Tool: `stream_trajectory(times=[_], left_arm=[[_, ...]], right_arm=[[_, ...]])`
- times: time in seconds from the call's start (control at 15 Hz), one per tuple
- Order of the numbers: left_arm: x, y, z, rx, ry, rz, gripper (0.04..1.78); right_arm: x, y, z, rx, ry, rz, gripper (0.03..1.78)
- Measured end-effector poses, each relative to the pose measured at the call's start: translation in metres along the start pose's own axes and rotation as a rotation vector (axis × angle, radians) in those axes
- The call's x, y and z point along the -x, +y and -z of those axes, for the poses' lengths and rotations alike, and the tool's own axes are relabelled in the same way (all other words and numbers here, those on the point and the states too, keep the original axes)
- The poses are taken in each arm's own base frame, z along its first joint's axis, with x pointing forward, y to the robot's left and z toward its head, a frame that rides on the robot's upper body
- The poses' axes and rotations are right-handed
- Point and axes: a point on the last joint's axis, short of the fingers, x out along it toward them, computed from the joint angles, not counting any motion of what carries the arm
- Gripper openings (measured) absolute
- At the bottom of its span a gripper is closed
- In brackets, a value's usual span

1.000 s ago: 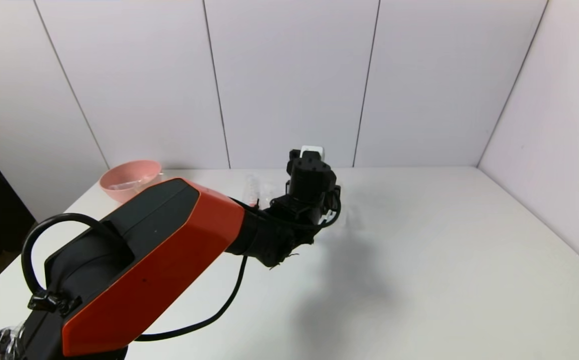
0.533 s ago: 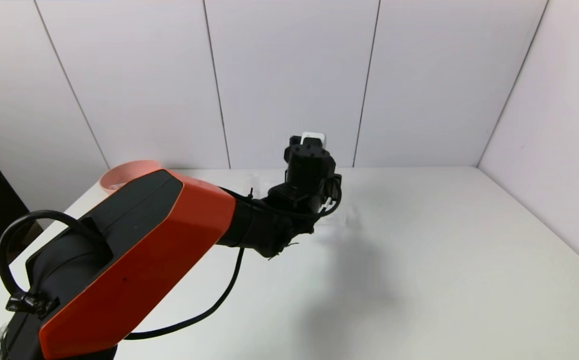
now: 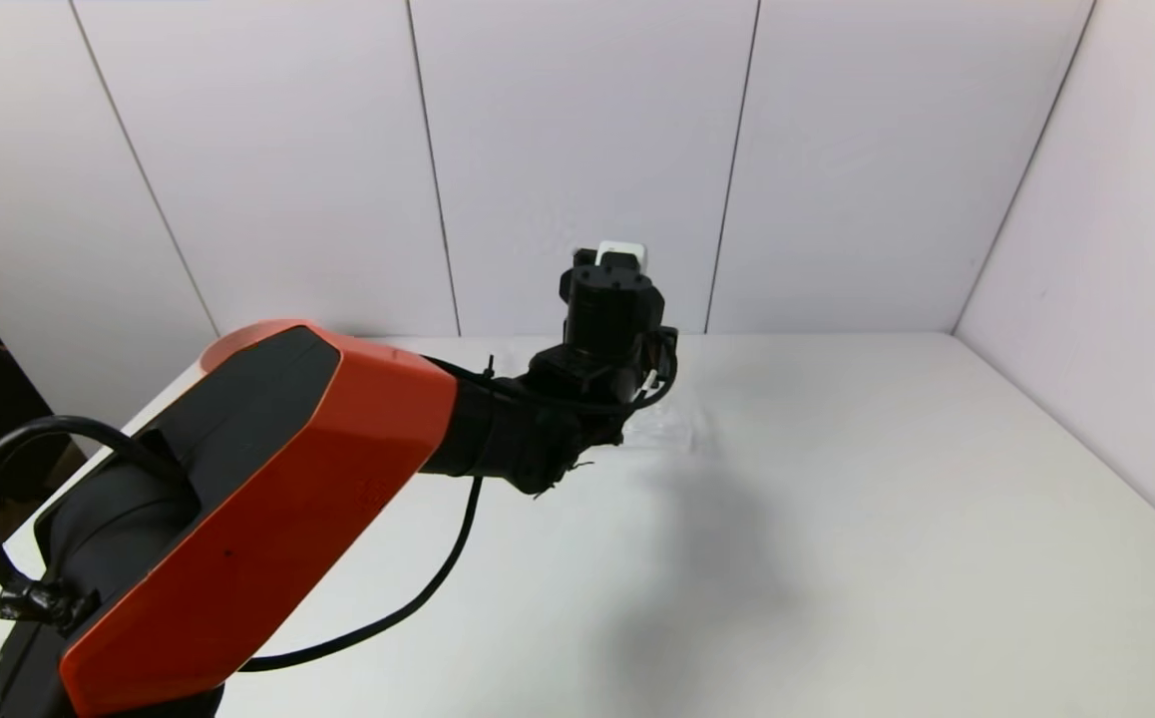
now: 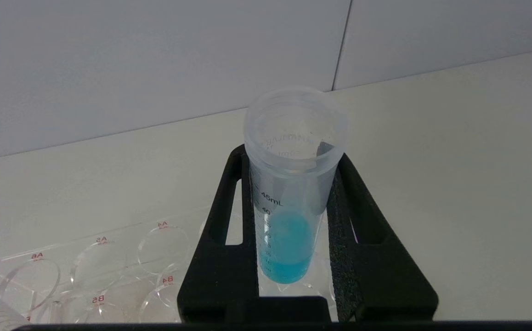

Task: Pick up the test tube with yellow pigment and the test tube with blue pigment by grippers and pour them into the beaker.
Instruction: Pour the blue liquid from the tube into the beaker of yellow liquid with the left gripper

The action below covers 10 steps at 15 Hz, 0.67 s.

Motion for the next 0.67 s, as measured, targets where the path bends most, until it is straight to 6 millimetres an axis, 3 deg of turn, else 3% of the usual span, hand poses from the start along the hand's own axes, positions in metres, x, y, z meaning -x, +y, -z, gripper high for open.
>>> stream_trajectory(times=[0.4, 0.67], left_arm=[[0.006, 0.001, -0.016, -0.001, -0.027, -0.002, 0.45], [0.024, 0.010, -0.037, -0.024, -0.007, -0.012, 0.45]], right_arm=[[0.000, 0.000, 0.000, 0.000, 0.000, 0.000, 1.71], [0.000, 0.000, 0.000, 0.000, 0.000, 0.000, 1.71]])
